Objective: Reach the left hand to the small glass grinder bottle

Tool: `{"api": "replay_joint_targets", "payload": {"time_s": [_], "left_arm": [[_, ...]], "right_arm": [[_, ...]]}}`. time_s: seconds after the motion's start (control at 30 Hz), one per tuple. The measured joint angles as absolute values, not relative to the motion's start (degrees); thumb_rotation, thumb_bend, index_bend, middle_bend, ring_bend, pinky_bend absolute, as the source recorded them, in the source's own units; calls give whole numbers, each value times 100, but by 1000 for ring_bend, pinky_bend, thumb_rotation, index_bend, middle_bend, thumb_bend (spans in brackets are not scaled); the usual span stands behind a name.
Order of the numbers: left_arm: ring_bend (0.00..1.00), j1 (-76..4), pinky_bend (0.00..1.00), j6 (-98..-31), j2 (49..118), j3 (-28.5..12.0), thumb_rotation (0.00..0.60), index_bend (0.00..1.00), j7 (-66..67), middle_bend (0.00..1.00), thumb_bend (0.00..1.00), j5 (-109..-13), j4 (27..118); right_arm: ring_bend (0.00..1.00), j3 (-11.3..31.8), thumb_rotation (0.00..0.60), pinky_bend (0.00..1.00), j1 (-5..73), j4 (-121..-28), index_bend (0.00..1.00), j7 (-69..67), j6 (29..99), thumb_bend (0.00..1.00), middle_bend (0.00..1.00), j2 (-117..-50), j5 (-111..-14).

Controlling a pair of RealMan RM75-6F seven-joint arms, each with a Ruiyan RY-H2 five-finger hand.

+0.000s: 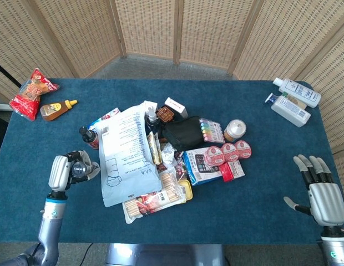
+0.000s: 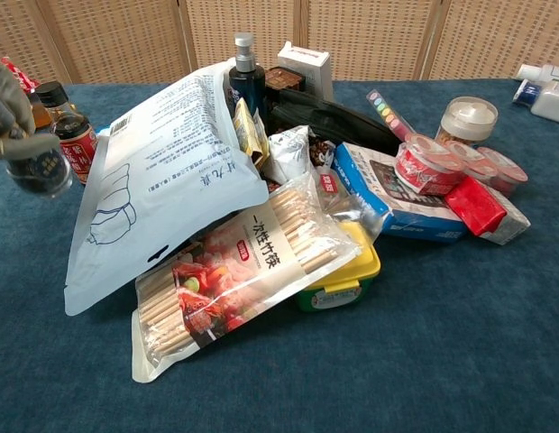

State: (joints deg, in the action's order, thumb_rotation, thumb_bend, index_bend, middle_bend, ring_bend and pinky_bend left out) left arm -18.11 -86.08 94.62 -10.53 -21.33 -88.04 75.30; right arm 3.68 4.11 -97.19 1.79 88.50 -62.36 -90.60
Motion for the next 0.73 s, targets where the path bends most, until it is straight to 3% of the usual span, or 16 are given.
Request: {"api": "replay_joint_targets", "payload": {"time_s": [0.33,0.73], "left_arm": [[680,-2063,738,-8633,8584,-1584,600,813,-1255,806,231,-8726,9079],[680,-2232,739,-8693,8277,-1788,600,814,-907,805,235,-8693,9575]], "right_arm": [[0,372,600,0,402,-9732,0,166,8869,0,0,-6223,-9059],[0,369,600,0,398,-9746,0,184,8875,0,0,-6218,-9072]]}}
